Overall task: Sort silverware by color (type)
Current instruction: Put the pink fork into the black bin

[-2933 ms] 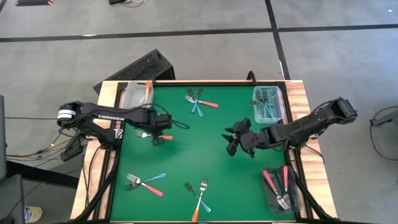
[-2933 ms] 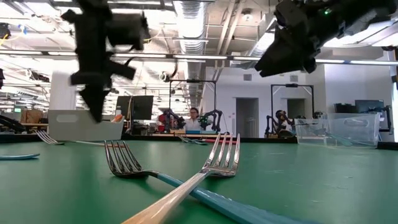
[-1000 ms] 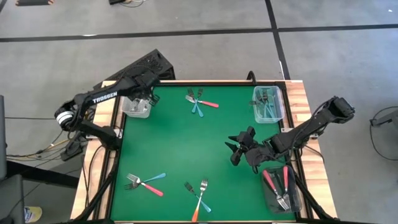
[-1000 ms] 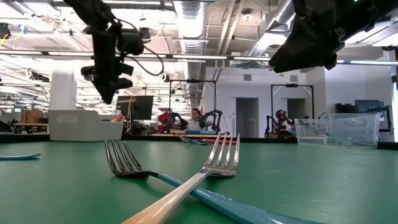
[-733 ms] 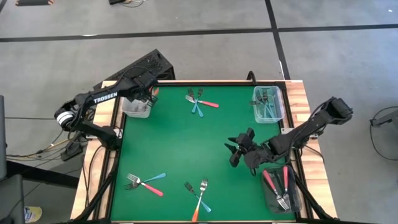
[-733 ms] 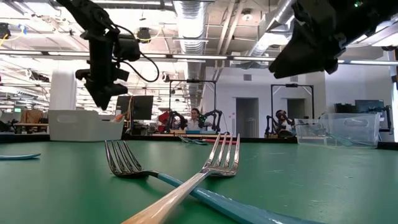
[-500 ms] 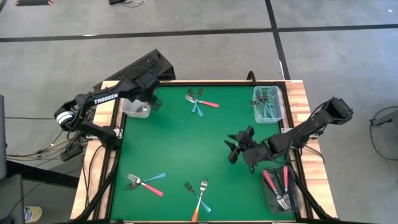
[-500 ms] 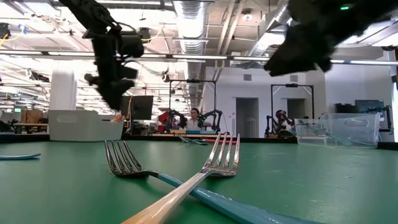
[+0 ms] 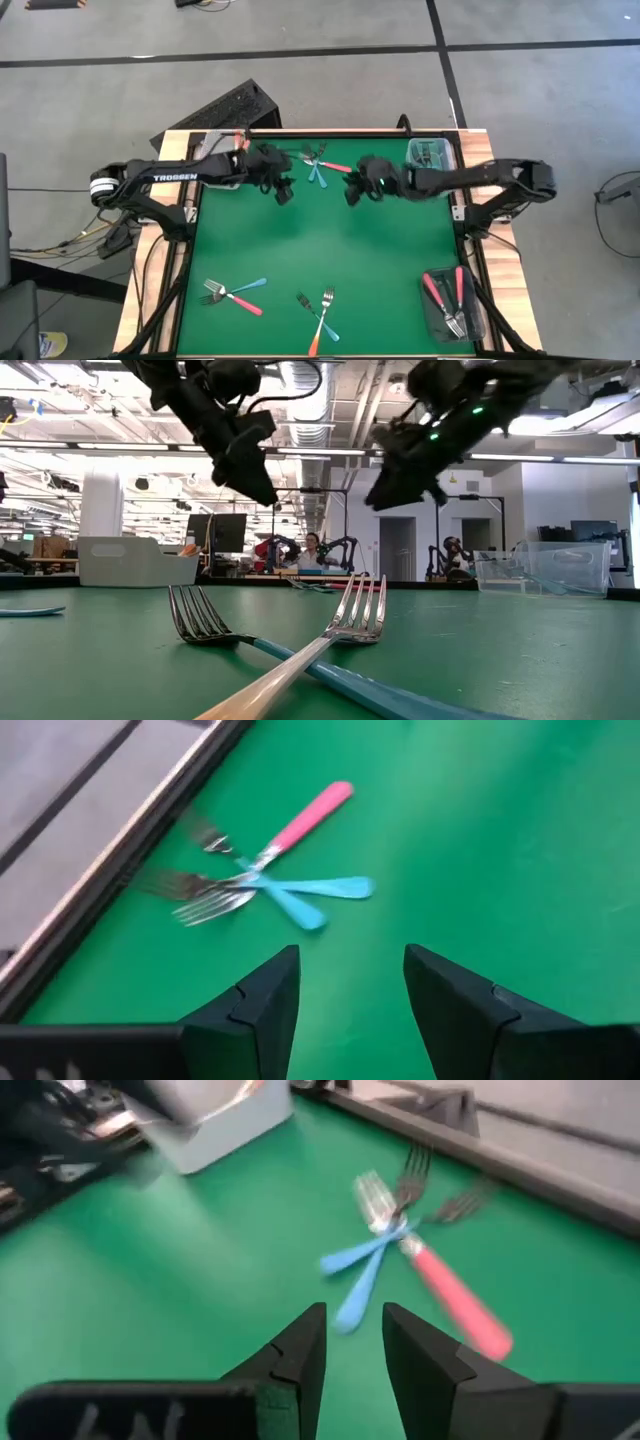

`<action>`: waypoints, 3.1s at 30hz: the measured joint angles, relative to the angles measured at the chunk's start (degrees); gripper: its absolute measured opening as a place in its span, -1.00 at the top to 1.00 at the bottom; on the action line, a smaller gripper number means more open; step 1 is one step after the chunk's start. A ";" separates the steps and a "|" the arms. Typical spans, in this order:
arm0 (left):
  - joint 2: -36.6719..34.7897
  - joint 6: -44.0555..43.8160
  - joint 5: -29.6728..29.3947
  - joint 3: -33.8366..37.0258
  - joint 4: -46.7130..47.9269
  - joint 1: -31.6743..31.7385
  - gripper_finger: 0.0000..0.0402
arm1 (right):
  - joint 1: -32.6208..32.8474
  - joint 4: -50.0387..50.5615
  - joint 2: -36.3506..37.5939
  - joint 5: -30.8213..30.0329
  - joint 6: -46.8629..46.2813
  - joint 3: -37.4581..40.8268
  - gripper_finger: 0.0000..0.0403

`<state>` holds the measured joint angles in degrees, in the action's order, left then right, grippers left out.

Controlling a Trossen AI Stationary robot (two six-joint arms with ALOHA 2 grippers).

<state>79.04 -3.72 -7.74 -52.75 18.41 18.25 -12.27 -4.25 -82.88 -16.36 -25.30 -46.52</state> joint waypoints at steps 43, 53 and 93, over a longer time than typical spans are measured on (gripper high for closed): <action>0.03 -12.15 -11.39 18.38 -19.43 -16.82 0.16 | -15.67 45.56 -40.80 14.71 24.37 -40.08 0.67; 0.03 -16.98 -13.10 18.36 -15.55 -20.30 0.16 | -1.48 49.84 -28.82 12.05 15.02 -30.97 0.76; 0.05 -14.89 -13.77 18.36 -26.69 -24.76 0.16 | 21.81 38.88 -20.88 6.12 -7.58 -18.31 0.15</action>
<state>79.09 -18.61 -21.52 -34.39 -8.27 -6.50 9.54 34.63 -103.76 -10.24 -32.88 -64.84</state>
